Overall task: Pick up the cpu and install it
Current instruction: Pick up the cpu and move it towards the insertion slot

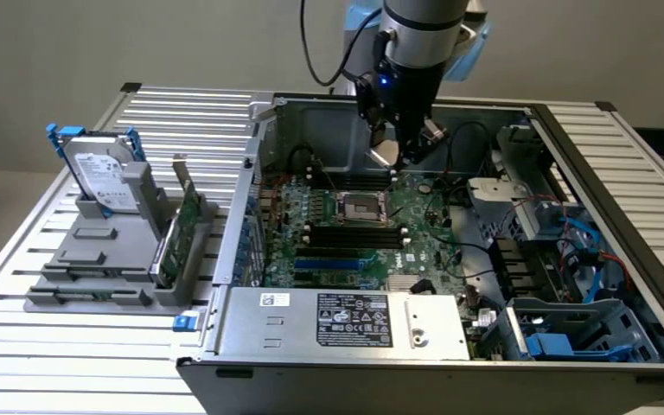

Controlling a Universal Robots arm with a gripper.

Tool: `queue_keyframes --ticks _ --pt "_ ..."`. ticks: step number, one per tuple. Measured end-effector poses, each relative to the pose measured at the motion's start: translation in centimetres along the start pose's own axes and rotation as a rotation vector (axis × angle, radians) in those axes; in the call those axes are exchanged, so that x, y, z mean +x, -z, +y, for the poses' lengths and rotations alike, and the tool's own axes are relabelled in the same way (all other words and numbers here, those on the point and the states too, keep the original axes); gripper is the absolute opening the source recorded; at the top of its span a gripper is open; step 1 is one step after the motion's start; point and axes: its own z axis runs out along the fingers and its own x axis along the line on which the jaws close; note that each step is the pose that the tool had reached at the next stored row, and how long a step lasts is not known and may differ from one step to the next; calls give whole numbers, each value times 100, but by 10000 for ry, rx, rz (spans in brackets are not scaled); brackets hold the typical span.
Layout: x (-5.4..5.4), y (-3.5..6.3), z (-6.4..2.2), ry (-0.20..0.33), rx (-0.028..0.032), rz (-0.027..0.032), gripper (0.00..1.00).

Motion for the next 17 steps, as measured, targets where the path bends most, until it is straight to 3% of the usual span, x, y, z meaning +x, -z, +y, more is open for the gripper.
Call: queue_keyframes --ticks 9,13,17 --pt "0 1 0 -1437 -218 -232 55" --pt "0 1 1 -1832 -208 -200 55" --pt "1 4 1 -2166 -141 -67 55"
